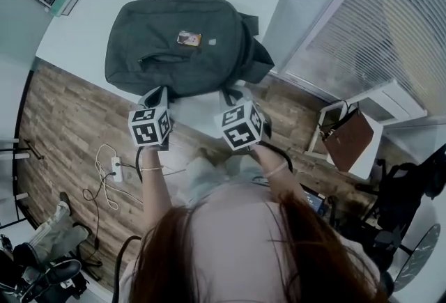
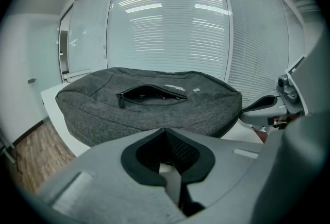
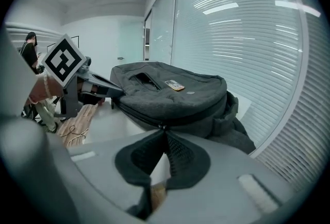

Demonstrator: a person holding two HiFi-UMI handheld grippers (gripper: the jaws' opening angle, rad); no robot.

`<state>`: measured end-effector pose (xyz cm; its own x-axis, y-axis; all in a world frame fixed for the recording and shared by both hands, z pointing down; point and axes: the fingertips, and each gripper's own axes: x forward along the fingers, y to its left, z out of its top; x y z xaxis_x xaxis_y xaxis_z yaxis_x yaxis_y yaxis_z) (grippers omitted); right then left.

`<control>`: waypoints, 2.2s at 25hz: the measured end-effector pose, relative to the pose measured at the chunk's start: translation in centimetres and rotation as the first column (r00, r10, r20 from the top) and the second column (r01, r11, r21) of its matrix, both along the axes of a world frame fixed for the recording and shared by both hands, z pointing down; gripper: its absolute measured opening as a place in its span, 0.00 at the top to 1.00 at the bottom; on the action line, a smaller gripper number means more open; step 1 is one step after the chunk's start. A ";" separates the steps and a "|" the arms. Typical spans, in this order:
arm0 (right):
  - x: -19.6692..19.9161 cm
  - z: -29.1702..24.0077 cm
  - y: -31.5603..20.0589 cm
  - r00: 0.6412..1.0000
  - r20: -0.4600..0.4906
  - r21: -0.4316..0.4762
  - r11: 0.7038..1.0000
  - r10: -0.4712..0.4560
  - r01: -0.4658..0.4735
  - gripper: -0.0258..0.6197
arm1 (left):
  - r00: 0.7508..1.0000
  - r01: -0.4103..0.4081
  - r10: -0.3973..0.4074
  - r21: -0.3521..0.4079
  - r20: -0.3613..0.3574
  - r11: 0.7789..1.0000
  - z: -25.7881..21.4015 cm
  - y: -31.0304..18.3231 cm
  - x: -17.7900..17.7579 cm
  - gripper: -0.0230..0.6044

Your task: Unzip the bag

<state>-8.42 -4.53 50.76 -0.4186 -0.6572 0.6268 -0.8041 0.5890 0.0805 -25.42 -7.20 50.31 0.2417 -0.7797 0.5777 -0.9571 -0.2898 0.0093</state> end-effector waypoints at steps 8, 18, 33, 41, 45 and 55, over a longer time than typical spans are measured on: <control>0.4 -0.1 -0.2 1.000 -0.001 0.011 0.999 -0.030 0.030 0.95 | 0.999 0.022 -0.023 0.021 0.036 1.000 0.0 0.0 0.1 0.95; 1.0 -0.2 -0.5 1.000 0.003 0.026 0.999 -0.025 0.025 0.95 | 0.998 0.036 -0.038 0.041 0.053 0.999 0.0 0.0 0.1 0.95; 2.7 -0.9 -1.7 0.999 0.016 0.012 0.999 -0.035 0.035 0.95 | 0.998 0.042 -0.045 0.049 0.052 0.998 -0.1 0.0 0.2 0.95; 4.8 -1.8 -3.4 1.000 0.018 0.044 0.999 -0.006 0.006 0.95 | 0.997 0.049 -0.052 0.055 0.059 0.997 0.0 0.0 0.0 0.95; 5.4 -1.9 -3.8 1.000 0.019 0.055 0.998 -0.015 0.014 0.95 | 0.996 0.059 -0.062 0.057 0.059 0.997 0.0 0.0 0.2 0.95; 6.0 -2.5 -4.9 0.998 0.036 0.035 0.998 -0.053 0.052 0.95 | 0.994 0.075 -0.080 0.070 0.079 0.995 -0.1 0.0 0.2 0.95</control>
